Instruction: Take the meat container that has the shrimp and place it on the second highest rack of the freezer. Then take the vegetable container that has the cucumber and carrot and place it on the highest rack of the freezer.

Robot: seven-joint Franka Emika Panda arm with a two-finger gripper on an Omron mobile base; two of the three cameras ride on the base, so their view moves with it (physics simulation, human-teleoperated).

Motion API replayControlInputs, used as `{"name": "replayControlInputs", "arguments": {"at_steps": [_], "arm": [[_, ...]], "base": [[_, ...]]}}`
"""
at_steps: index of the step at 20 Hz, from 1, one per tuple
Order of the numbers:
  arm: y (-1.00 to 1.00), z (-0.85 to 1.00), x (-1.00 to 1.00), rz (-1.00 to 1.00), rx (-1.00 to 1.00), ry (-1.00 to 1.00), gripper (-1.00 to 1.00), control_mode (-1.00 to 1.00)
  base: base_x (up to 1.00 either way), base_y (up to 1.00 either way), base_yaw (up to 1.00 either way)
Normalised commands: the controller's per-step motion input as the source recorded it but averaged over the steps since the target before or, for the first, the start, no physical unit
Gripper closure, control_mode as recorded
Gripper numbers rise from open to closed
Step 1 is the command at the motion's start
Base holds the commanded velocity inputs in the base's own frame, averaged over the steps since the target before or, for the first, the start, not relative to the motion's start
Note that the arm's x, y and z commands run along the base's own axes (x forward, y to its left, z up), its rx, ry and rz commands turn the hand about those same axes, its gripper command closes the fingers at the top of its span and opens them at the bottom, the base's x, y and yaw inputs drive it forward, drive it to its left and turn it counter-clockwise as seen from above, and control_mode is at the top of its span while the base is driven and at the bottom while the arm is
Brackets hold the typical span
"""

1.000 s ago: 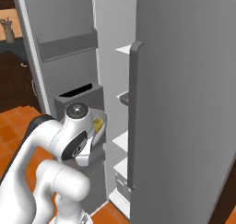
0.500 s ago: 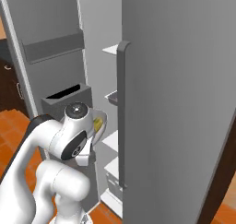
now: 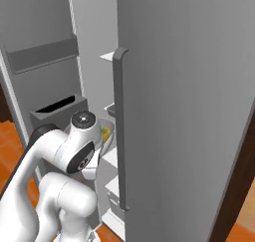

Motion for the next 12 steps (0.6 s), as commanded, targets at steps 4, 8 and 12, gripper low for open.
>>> {"name": "replayControlInputs", "arguments": {"at_steps": [4, 8, 12], "arm": [[0.00, 0.00, 0.00, 0.00, 0.00, 0.00, 1.00, 1.00], [0.00, 0.00, 0.00, 0.00, 0.00, 0.00, 1.00, 1.00], [0.00, 0.00, 0.00, 0.00, 0.00, 0.00, 1.00, 1.00]], "base": [[0.25, 0.17, 0.00], [0.03, 0.35, 0.00], [0.09, 0.45, 0.00]]}}
